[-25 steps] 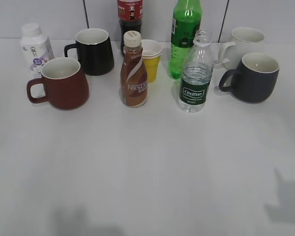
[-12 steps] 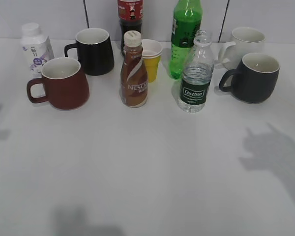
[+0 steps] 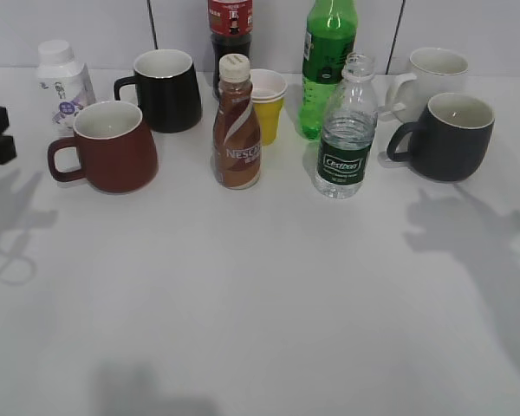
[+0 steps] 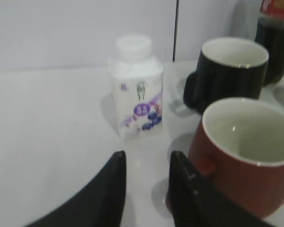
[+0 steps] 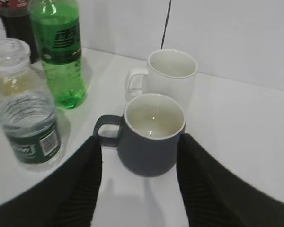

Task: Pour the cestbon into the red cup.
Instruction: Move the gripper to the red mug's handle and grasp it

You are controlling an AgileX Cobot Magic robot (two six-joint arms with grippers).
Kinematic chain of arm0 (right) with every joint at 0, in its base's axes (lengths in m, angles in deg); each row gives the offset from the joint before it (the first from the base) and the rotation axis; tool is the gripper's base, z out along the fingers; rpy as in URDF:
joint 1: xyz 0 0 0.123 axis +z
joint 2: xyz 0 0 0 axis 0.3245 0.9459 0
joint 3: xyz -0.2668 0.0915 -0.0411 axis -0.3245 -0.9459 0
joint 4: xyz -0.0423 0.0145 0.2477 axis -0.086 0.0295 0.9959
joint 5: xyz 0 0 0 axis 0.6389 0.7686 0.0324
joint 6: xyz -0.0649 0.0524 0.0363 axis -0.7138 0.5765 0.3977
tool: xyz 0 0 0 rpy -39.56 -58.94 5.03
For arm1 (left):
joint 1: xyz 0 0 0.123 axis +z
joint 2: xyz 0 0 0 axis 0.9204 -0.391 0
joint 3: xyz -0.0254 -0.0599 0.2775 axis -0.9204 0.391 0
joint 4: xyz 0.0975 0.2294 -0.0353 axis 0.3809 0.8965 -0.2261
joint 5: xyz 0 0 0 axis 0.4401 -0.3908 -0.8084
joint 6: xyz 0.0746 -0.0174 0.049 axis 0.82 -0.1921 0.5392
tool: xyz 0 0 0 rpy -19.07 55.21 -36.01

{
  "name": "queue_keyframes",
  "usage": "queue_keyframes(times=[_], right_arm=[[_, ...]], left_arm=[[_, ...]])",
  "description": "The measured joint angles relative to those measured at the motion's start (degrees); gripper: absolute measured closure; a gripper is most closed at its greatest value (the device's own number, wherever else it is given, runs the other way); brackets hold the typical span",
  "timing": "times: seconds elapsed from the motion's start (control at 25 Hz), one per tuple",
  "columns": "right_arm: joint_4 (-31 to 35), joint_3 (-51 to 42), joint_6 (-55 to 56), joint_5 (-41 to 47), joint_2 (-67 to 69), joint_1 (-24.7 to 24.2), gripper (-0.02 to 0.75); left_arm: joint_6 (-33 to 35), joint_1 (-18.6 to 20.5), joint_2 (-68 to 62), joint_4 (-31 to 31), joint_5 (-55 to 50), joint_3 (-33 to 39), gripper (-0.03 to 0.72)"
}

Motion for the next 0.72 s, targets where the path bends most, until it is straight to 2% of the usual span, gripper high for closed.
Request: queue_keyframes(times=[0.36,0.48,0.72], right_arm=[[-0.18,0.00,0.00,-2.94,2.12,0.00,0.351],[-0.18,0.00,0.00,-3.06,2.12,0.00,0.351],[-0.43,0.00,0.00,-3.10,2.18,0.00,0.351]], left_arm=[[0.00,-0.07,-9.14,0.59,1.21,0.00,0.447],[-0.06,-0.07,-12.45,3.74,2.22,0.00,0.441],[-2.47,-0.07,-17.06,8.97,12.69,0.00,0.380]])
